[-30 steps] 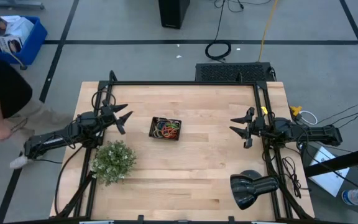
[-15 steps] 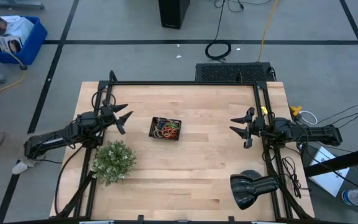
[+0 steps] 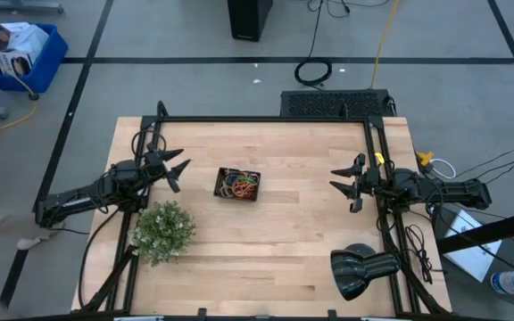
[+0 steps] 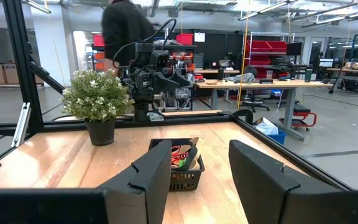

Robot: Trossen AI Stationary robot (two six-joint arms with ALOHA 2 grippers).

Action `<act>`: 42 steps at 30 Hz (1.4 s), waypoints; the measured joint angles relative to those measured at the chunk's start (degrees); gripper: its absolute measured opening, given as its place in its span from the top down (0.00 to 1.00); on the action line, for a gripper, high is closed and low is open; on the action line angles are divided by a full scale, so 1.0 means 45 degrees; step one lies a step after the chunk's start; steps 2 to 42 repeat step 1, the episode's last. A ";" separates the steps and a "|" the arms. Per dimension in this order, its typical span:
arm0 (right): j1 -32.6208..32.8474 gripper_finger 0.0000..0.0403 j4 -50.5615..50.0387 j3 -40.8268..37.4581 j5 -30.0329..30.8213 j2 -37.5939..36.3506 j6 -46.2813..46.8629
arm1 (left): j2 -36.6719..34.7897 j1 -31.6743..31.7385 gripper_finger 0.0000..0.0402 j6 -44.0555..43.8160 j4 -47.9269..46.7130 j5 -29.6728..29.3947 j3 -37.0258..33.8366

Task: Pick and place rubber bands into bin
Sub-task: Return to Home Position

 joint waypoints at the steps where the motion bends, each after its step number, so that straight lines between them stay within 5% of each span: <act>1: 0.0003 0.61 0.0000 0.0004 -0.0004 -0.0004 0.0005 | -0.0003 -0.0004 0.46 -0.0001 -0.0003 -0.0001 0.0000; 42: 0.0003 0.61 0.0000 0.0004 -0.0004 -0.0004 0.0005 | -0.0003 -0.0004 0.46 -0.0001 -0.0003 -0.0001 0.0000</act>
